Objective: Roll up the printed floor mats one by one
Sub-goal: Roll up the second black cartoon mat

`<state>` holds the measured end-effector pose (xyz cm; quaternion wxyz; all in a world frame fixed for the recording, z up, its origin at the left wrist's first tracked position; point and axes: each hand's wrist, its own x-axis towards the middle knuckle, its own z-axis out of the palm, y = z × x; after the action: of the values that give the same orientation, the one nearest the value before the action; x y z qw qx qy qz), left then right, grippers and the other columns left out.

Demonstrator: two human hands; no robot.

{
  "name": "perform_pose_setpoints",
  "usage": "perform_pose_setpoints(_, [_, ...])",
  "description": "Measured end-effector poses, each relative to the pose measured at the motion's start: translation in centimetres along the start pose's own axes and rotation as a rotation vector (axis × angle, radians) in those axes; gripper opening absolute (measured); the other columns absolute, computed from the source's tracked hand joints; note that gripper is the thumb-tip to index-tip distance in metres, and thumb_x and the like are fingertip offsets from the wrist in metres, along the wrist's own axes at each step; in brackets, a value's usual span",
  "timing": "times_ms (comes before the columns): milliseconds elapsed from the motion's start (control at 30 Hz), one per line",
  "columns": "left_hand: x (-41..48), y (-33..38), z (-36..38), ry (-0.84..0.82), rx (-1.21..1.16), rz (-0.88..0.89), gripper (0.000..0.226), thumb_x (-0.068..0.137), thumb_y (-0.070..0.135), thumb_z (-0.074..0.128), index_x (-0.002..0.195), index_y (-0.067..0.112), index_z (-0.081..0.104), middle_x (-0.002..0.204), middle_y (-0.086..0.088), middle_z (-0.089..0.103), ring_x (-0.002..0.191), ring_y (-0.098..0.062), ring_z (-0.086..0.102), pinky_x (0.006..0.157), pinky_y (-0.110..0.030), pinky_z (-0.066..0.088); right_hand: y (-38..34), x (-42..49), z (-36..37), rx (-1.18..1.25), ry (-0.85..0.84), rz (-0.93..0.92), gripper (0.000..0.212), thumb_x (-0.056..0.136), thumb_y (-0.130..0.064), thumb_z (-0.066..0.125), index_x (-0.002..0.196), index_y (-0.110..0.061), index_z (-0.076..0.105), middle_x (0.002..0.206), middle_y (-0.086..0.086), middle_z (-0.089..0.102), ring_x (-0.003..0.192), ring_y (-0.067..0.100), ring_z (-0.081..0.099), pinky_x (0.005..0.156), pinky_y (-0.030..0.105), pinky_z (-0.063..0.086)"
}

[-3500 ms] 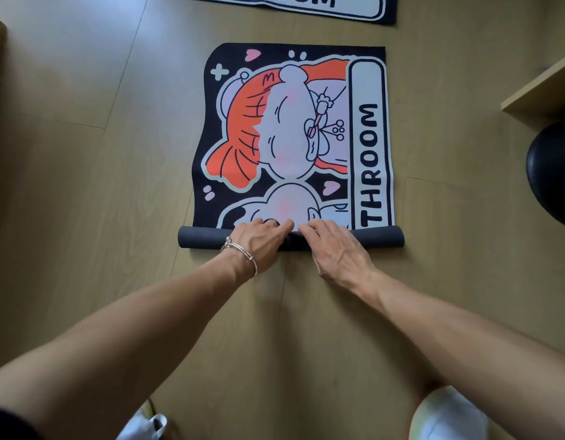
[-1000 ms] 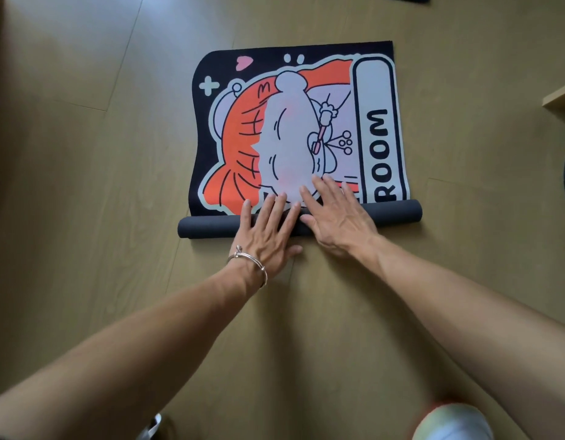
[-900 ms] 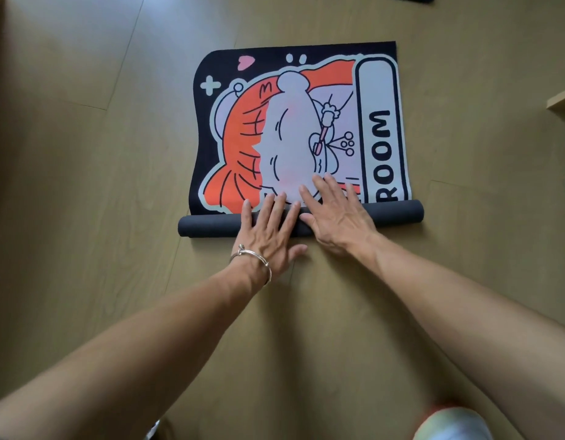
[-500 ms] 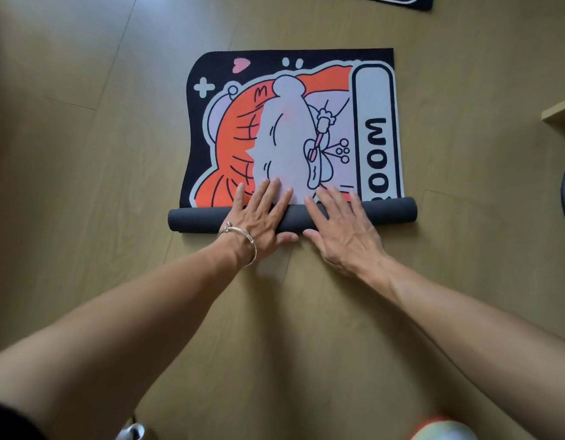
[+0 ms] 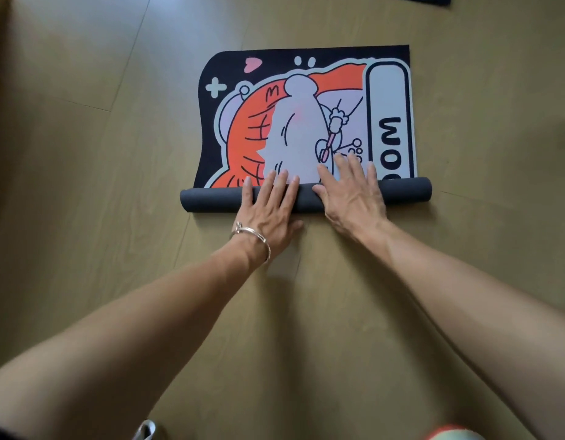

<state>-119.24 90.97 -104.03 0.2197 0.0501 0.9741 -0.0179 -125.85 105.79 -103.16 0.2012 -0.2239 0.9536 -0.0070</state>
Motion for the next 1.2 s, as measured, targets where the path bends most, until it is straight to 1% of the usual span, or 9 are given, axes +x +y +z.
perform_pose_setpoints(100, [2.0, -1.3, -0.7, -0.039, 0.030, 0.022, 0.075, 0.096, 0.056, 0.026, 0.151, 0.016, -0.008, 0.159, -0.007, -0.008, 0.146, -0.023, -0.009, 0.113, -0.054, -0.004, 0.1, -0.4, 0.0, 0.064, 0.082, -0.043, 0.051, 0.101, -0.040, 0.032, 0.144, -0.014, 0.032, 0.150, 0.015, 0.029, 0.141, 0.031, 0.020, 0.114, 0.051, 0.009])
perform_pose_setpoints(167, [3.1, -1.7, -1.7, -0.060, 0.069, 0.020, 0.073, 0.095, 0.058, 0.030, 0.151, 0.021, 0.001, 0.159, -0.010, -0.004, 0.146, -0.026, -0.006, 0.113, -0.056, -0.002, 0.6, -0.8, 0.0, 0.002, 0.064, -0.108, 0.056, 0.098, -0.043, 0.041, 0.144, -0.013, 0.032, 0.145, 0.015, 0.034, 0.136, 0.031, 0.026, 0.114, 0.048, 0.011])
perform_pose_setpoints(233, [3.3, -1.4, -2.1, -0.044, 0.101, 0.009, 0.070, 0.093, 0.057, 0.038, 0.149, 0.024, 0.012, 0.153, -0.013, 0.013, 0.142, -0.030, 0.011, 0.112, -0.054, 0.008, 1.1, -1.0, 0.1, -0.053, 0.013, -0.153, 0.062, 0.094, -0.037, 0.051, 0.146, -0.014, 0.026, 0.141, 0.015, 0.035, 0.132, 0.030, 0.029, 0.114, 0.044, 0.011])
perform_pose_setpoints(333, [3.2, -0.7, -2.6, -0.038, 0.060, -0.034, 0.062, 0.093, 0.048, 0.047, 0.144, 0.023, 0.022, 0.135, -0.010, 0.033, 0.124, -0.028, 0.032, 0.099, -0.045, 0.032, 1.1, -0.6, -0.3, -0.063, 0.005, -0.163, 0.061, 0.090, -0.017, 0.056, 0.145, -0.016, 0.028, 0.136, 0.014, 0.040, 0.125, 0.030, 0.035, 0.110, 0.041, 0.018])
perform_pose_setpoints(467, [3.2, -0.7, -4.2, -0.100, 0.024, -0.013, 0.055, 0.094, 0.041, 0.049, 0.139, 0.016, 0.031, 0.125, -0.012, 0.043, 0.116, -0.028, 0.043, 0.086, -0.041, 0.042, 1.0, 0.1, -1.4, -0.039, -0.066, -0.157, 0.053, 0.091, -0.015, 0.054, 0.141, -0.018, 0.035, 0.128, 0.011, 0.045, 0.118, 0.028, 0.040, 0.105, 0.039, 0.028])
perform_pose_setpoints(600, [1.9, -0.6, -4.8, -0.102, 0.108, 0.066, 0.047, 0.093, 0.039, 0.052, 0.128, 0.011, 0.039, 0.117, -0.010, 0.055, 0.105, -0.029, 0.057, 0.068, -0.035, 0.038, 0.7, -1.1, -1.5, -0.018, -0.117, -0.178, 0.049, 0.092, -0.016, 0.054, 0.139, -0.018, 0.038, 0.126, 0.010, 0.045, 0.116, 0.027, 0.041, 0.104, 0.039, 0.031])
perform_pose_setpoints(667, [0.9, -0.5, -4.7, -0.117, 0.155, 0.121, 0.041, 0.092, 0.040, 0.053, 0.120, 0.012, 0.044, 0.113, -0.009, 0.059, 0.099, -0.030, 0.060, 0.065, -0.032, 0.036, 0.4, -2.3, -1.3, -0.009, -0.128, -0.207, 0.048, 0.092, -0.015, 0.053, 0.138, -0.018, 0.039, 0.124, 0.010, 0.045, 0.115, 0.026, 0.041, 0.102, 0.038, 0.032])
perform_pose_setpoints(1033, [-3.4, 1.2, -3.6, -0.294, 0.185, 0.253, 0.047, 0.085, 0.041, 0.063, 0.117, 0.013, 0.044, 0.108, -0.009, 0.063, 0.097, -0.031, 0.062, 0.067, -0.034, 0.041, -1.4, -8.0, 0.4, 0.004, -0.232, -0.252, 0.034, 0.094, -0.019, 0.050, 0.127, -0.018, 0.045, 0.116, 0.008, 0.048, 0.109, 0.026, 0.043, 0.093, 0.038, 0.036])
perform_pose_setpoints(1200, [-5.3, 1.5, -2.4, -0.285, 0.228, 0.344, 0.039, 0.088, 0.034, 0.057, 0.119, 0.015, 0.042, 0.107, -0.007, 0.062, 0.095, -0.030, 0.062, 0.065, -0.032, 0.039, -2.4, -10.8, 1.0, -0.040, -0.296, -0.277, 0.040, 0.097, -0.027, 0.049, 0.134, -0.016, 0.039, 0.120, 0.009, 0.047, 0.111, 0.027, 0.044, 0.089, 0.040, 0.040])
